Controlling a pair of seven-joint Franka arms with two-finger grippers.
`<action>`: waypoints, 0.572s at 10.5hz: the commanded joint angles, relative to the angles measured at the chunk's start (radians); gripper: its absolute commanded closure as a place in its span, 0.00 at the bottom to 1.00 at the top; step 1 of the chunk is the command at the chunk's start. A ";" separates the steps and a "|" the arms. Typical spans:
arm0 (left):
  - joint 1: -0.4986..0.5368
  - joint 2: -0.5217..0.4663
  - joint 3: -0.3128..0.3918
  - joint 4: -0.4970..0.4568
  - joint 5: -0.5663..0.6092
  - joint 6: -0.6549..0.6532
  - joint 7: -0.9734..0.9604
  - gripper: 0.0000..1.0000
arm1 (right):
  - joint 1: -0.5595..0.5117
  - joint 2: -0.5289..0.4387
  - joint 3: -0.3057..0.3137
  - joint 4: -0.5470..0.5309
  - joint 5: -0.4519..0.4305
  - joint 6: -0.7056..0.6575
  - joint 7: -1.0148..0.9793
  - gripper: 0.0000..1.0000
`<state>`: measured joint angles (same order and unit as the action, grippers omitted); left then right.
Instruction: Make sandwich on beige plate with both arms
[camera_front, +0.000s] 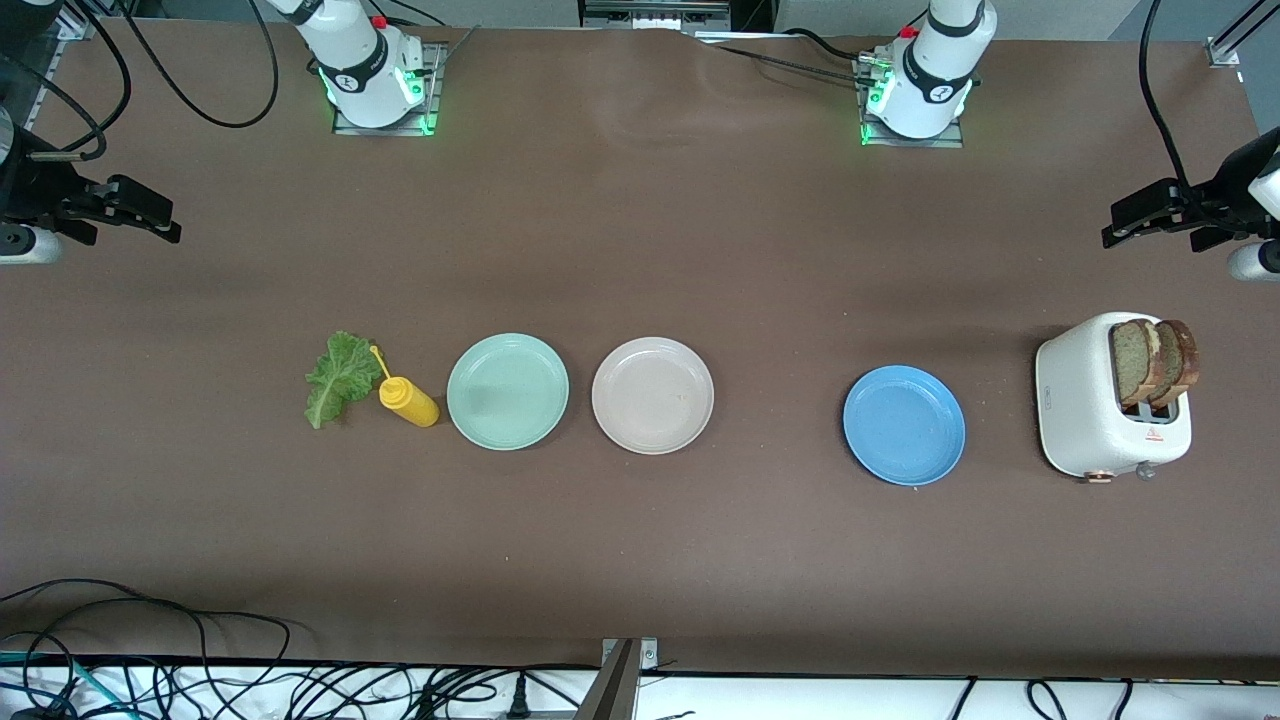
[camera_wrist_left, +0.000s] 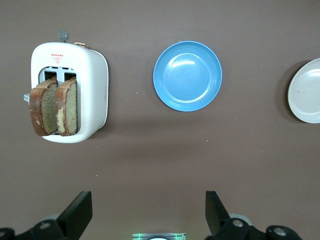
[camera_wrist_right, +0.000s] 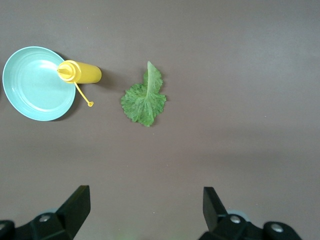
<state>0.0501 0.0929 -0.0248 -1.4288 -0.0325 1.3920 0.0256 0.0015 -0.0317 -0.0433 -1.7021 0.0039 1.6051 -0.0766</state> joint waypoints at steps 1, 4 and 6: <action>0.005 0.002 0.003 0.007 -0.015 0.007 0.022 0.00 | -0.003 -0.001 -0.003 0.006 0.011 0.004 0.004 0.00; 0.007 0.002 0.003 0.007 -0.015 0.007 0.022 0.00 | -0.003 -0.001 -0.003 0.006 0.010 -0.001 0.006 0.00; 0.007 0.002 0.003 0.007 -0.015 0.007 0.022 0.00 | -0.003 -0.002 -0.001 0.006 0.005 -0.004 0.004 0.00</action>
<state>0.0506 0.0930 -0.0247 -1.4288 -0.0325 1.3920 0.0256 0.0013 -0.0317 -0.0439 -1.7021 0.0039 1.6060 -0.0751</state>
